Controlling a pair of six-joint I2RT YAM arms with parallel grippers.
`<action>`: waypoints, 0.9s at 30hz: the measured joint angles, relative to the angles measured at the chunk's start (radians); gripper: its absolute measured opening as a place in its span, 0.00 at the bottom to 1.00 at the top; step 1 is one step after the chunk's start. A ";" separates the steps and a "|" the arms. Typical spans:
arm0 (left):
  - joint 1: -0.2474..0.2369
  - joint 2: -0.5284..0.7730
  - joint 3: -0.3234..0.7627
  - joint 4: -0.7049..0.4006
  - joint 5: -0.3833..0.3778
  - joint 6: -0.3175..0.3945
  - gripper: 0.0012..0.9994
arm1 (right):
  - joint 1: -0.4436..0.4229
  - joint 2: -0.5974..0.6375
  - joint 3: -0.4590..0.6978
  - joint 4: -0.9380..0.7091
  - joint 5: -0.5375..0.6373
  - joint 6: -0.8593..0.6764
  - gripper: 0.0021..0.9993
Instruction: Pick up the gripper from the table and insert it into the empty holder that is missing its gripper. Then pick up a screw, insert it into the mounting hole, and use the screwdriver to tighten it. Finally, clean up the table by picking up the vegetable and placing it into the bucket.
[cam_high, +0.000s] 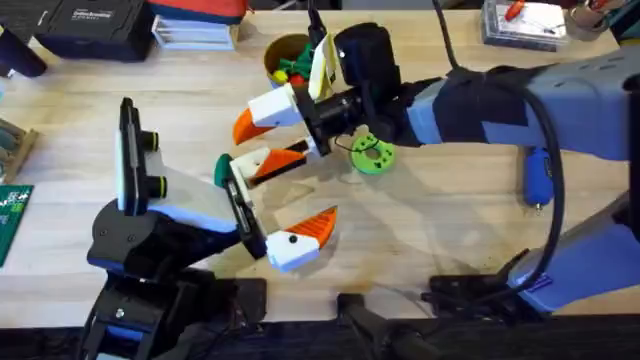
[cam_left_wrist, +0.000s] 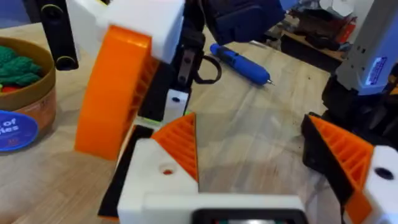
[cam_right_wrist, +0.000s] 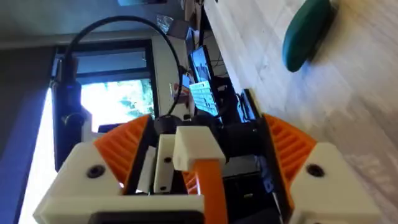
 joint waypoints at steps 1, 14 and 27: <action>0.000 0.000 0.000 -0.001 0.003 0.000 0.99 | -0.001 0.000 0.000 0.000 0.000 -0.002 0.99; 0.000 0.000 0.000 -0.001 0.013 0.000 0.99 | -0.114 -0.175 0.001 -0.470 0.193 -0.243 1.00; 0.000 0.000 0.000 -0.001 0.013 0.000 0.99 | -0.074 -0.634 0.005 -1.133 0.872 -0.477 1.00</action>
